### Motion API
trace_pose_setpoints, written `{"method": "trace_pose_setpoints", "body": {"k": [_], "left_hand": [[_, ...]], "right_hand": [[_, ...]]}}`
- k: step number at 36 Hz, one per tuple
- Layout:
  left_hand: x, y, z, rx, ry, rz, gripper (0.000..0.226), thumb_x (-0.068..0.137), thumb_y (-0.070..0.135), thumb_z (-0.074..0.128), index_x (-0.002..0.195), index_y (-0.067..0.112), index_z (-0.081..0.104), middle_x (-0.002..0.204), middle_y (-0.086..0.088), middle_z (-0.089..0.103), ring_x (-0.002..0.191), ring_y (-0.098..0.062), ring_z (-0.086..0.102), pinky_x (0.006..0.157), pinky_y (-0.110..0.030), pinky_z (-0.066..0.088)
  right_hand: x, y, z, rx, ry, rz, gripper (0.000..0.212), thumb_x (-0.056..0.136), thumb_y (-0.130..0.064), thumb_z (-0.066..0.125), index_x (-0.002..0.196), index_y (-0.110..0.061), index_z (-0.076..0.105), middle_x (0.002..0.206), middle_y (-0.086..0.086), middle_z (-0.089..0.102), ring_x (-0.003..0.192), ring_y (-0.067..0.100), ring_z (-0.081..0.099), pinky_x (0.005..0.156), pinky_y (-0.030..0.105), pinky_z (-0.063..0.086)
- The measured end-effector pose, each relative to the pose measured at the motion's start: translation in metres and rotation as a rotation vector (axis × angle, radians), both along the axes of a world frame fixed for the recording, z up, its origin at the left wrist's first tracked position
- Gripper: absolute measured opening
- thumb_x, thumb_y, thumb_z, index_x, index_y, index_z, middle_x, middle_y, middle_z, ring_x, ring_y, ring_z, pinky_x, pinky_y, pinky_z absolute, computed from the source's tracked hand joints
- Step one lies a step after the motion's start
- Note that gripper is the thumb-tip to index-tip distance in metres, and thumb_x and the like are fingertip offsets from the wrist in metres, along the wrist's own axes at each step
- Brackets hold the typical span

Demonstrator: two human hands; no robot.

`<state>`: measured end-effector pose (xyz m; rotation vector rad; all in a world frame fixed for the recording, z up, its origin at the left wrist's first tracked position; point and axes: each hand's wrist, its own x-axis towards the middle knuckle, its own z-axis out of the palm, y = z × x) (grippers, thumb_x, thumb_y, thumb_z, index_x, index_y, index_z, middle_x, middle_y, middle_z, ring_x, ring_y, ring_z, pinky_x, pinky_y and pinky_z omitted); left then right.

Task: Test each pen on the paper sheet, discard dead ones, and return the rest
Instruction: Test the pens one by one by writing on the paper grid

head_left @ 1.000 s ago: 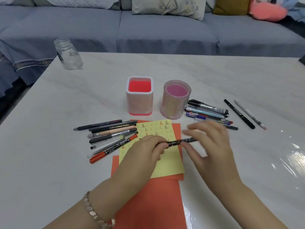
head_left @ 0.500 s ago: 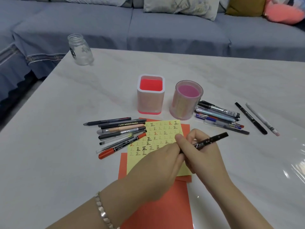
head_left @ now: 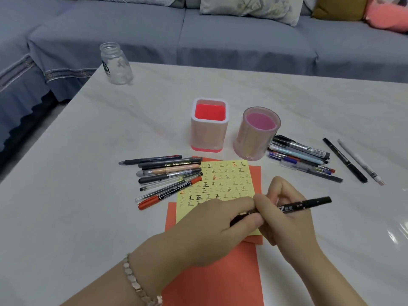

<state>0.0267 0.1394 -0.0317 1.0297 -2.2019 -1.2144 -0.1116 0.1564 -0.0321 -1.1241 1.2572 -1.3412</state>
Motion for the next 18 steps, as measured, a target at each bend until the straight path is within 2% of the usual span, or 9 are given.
{"method": "trace_pose_setpoints", "body": {"k": [3,5,7,8,9,11,14,16,18], "left_hand": [[0.008,-0.004,-0.011,0.116,-0.049,0.089,0.037,0.078,0.066,0.039,0.080,0.031,0.049,0.050,0.014,0.046,0.048,-0.003,0.036,0.052,-0.022,0.027],[0.019,-0.008,-0.019,0.178,-0.048,0.184,0.044,0.073,0.071,0.032,0.078,0.030,0.048,0.051,0.012,0.043,0.050,-0.006,0.035,0.054,-0.028,0.029],[0.029,-0.012,-0.022,0.111,-0.134,0.289,0.028,0.088,0.052,0.031,0.086,0.028,0.045,0.057,0.008,0.043,0.053,-0.011,0.036,0.056,-0.030,0.030],[0.033,-0.013,-0.025,0.054,-0.194,0.338,0.019,0.095,0.038,0.029,0.093,0.025,0.043,0.060,0.007,0.043,0.053,-0.011,0.037,0.054,-0.029,0.029],[0.035,-0.015,-0.028,-0.009,-0.249,0.380,0.013,0.098,0.026,0.029,0.100,0.022,0.041,0.064,0.006,0.042,0.055,-0.010,0.037,0.052,-0.026,0.027],[0.037,-0.017,-0.037,-0.101,-0.354,0.429,0.018,0.098,0.014,0.031,0.113,0.019,0.039,0.081,0.009,0.045,0.069,-0.006,0.041,0.056,-0.022,0.028],[0.043,-0.018,-0.062,-0.257,-0.457,0.400,0.041,0.085,-0.007,0.051,0.121,0.012,0.048,0.107,0.003,0.050,0.099,-0.012,0.046,0.082,-0.020,0.039],[0.050,-0.017,-0.077,-0.418,-0.479,0.375,0.053,0.060,-0.015,0.072,0.108,0.005,0.060,0.099,-0.007,0.059,0.094,-0.015,0.049,0.078,-0.028,0.049],[0.057,-0.015,-0.085,-0.493,-0.508,0.401,0.056,0.052,-0.011,0.079,0.104,0.002,0.063,0.096,-0.009,0.062,0.091,-0.015,0.048,0.072,-0.025,0.044]], "right_hand": [[-0.006,0.003,-0.006,-0.020,-0.169,-0.107,0.034,0.068,-0.004,0.050,0.046,-0.023,0.034,0.030,-0.004,0.028,0.024,0.008,0.022,0.036,0.008,0.019],[-0.018,0.003,-0.008,-0.066,-0.172,-0.208,0.032,0.071,-0.007,0.049,0.048,-0.023,0.036,0.028,-0.006,0.028,0.023,0.008,0.022,0.036,0.009,0.017],[-0.032,0.002,-0.013,-0.110,0.002,-0.247,0.024,0.078,-0.018,0.050,0.056,-0.028,0.045,0.031,0.003,0.041,0.027,0.013,0.034,0.034,0.015,0.025],[-0.038,0.001,-0.016,-0.136,0.112,-0.213,0.018,0.081,-0.026,0.052,0.065,-0.034,0.053,0.041,0.008,0.055,0.034,0.013,0.045,0.039,0.018,0.034],[-0.043,0.000,-0.021,-0.173,0.227,-0.136,0.011,0.084,-0.036,0.054,0.076,-0.042,0.058,0.059,0.005,0.068,0.045,0.010,0.057,0.048,0.017,0.042],[-0.054,-0.002,-0.035,-0.188,0.495,0.033,0.014,0.085,-0.053,0.048,0.091,-0.050,0.060,0.088,-0.014,0.072,0.078,0.001,0.066,0.071,0.014,0.048],[-0.064,-0.006,-0.058,-0.120,0.839,0.180,0.030,0.080,-0.063,0.045,0.100,-0.043,0.056,0.116,-0.020,0.062,0.109,-0.001,0.052,0.096,0.019,0.037],[-0.063,-0.009,-0.069,-0.117,0.979,0.283,0.043,0.077,-0.062,0.049,0.111,-0.035,0.051,0.124,-0.014,0.056,0.114,0.003,0.043,0.101,0.010,0.022],[-0.061,-0.014,-0.074,-0.108,1.022,0.356,0.057,0.072,-0.065,0.051,0.116,-0.028,0.049,0.131,-0.016,0.046,0.122,0.000,0.033,0.105,0.012,0.013]]}}
